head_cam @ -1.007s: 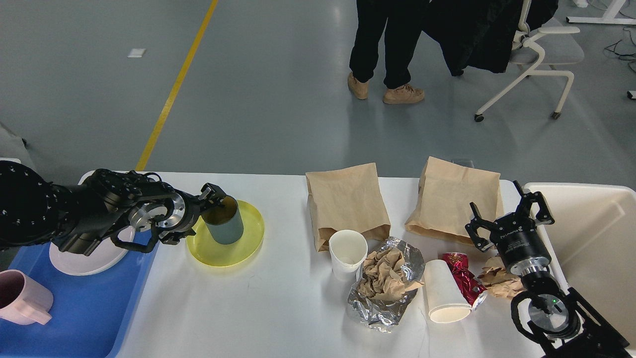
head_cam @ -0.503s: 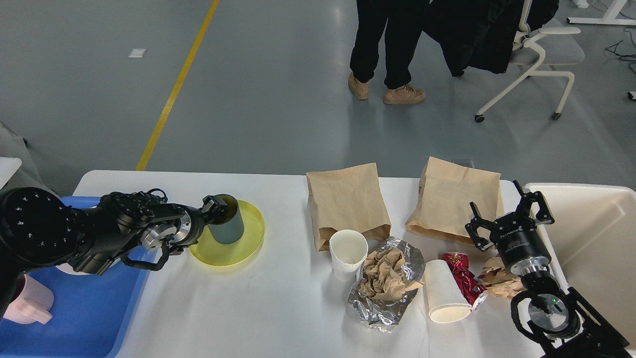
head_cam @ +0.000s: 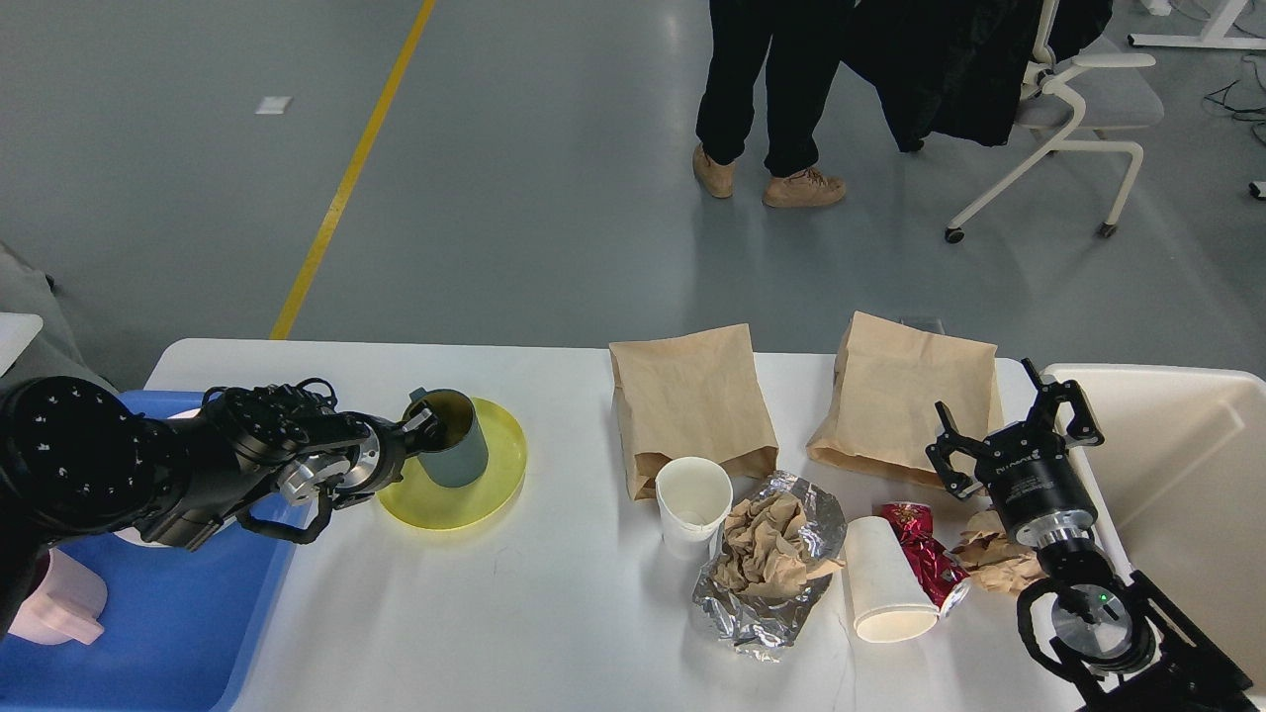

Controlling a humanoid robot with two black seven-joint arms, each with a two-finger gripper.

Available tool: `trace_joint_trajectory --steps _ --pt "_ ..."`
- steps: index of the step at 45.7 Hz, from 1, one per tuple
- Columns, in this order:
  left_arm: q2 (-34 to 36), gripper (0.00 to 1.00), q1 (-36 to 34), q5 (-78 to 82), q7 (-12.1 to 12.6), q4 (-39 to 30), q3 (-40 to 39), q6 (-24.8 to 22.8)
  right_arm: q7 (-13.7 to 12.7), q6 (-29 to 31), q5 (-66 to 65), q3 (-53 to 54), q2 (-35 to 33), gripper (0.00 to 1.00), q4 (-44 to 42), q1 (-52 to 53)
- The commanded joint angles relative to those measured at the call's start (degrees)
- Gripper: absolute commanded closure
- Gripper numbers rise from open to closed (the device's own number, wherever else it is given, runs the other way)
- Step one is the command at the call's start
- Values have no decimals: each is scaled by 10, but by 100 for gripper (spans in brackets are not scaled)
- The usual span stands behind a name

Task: Tidy desktop
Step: 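Close the left gripper around the green mug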

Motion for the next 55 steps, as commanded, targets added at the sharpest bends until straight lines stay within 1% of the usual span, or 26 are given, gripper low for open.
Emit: trace_joint_trajectory --steps 1,7,12,19,20,29,44,51,55 --pt "0 56 0 0 0 0 1 -1 0 0 0 0 0 0 0 0" --pt "0 65 0 25 2 -1 4 -3 0 0 0 0 0 0 0 0" --pt "2 78 0 66 6 -4 5 -32 0 0 0 0 0 0 0 0" --pt "8 99 -4 75 8 -3 3 -73 0 0 0 0 0 0 0 0" --pt "9 100 -4 75 8 -3 4 -78 0 0 0 0 0 0 0 0" --pt "9 100 -16 75 9 -4 6 -113 0 0 0 0 0 0 -1 0" --pt "22 100 -25 75 12 -8 9 -127 0 0 0 0 0 0 0 0" --pt "28 100 -43 76 16 -15 21 -158 0 0 0 0 0 0 -1 0" --pt "35 100 -82 76 17 -43 53 -189 0 0 0 0 0 0 -1 0"
